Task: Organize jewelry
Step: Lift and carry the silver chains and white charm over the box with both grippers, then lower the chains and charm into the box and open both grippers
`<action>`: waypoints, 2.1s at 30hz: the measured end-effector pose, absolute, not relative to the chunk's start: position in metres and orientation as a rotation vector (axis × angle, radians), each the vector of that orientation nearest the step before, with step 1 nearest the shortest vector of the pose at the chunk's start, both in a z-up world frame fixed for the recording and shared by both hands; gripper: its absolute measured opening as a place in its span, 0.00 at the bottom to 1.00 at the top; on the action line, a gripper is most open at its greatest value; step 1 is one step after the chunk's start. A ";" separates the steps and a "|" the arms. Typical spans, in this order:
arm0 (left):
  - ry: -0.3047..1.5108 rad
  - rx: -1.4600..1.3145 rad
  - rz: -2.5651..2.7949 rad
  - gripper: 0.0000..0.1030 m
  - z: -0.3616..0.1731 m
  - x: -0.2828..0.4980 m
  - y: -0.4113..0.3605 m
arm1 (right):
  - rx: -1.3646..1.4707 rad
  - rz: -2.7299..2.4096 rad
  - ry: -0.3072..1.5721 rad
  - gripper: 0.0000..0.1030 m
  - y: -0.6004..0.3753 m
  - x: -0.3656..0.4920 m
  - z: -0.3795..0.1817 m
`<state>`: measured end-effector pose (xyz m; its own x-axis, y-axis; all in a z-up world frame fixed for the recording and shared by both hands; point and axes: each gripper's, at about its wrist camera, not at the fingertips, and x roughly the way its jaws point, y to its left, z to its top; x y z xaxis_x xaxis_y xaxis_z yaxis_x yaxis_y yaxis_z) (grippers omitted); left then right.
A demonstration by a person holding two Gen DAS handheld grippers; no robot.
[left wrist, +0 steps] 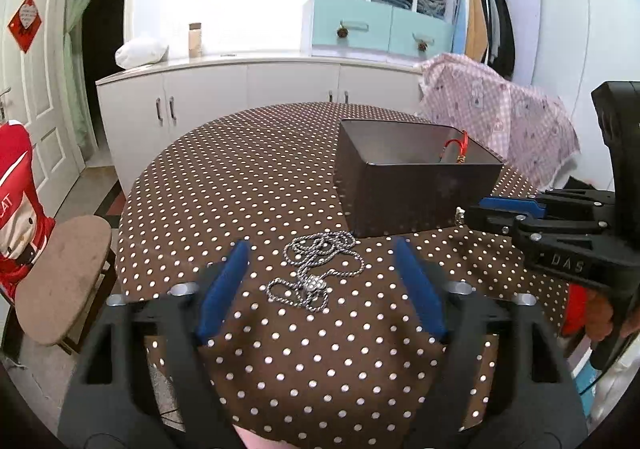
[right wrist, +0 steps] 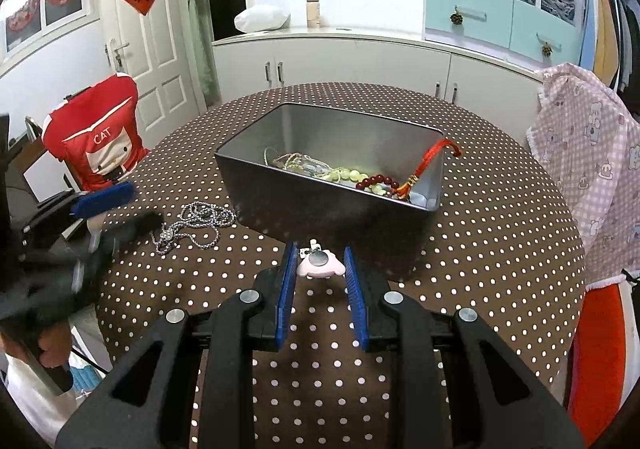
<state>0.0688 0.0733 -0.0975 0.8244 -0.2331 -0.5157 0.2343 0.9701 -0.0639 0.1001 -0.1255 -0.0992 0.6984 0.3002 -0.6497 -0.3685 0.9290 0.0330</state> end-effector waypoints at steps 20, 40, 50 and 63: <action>0.651 0.056 -0.191 0.15 -0.123 0.089 0.067 | -0.071 0.389 0.684 0.22 -0.130 0.095 -0.094; 0.473 0.044 -0.241 0.15 -0.048 0.087 0.054 | -0.072 0.338 0.574 0.22 -0.154 0.095 -0.053; 0.399 0.048 -0.296 0.15 0.003 0.093 0.038 | -0.088 0.341 0.529 0.22 -0.159 0.110 -0.023; 0.323 0.027 -0.337 0.15 0.071 0.109 0.019 | -0.094 0.370 0.464 0.22 -0.160 0.120 0.019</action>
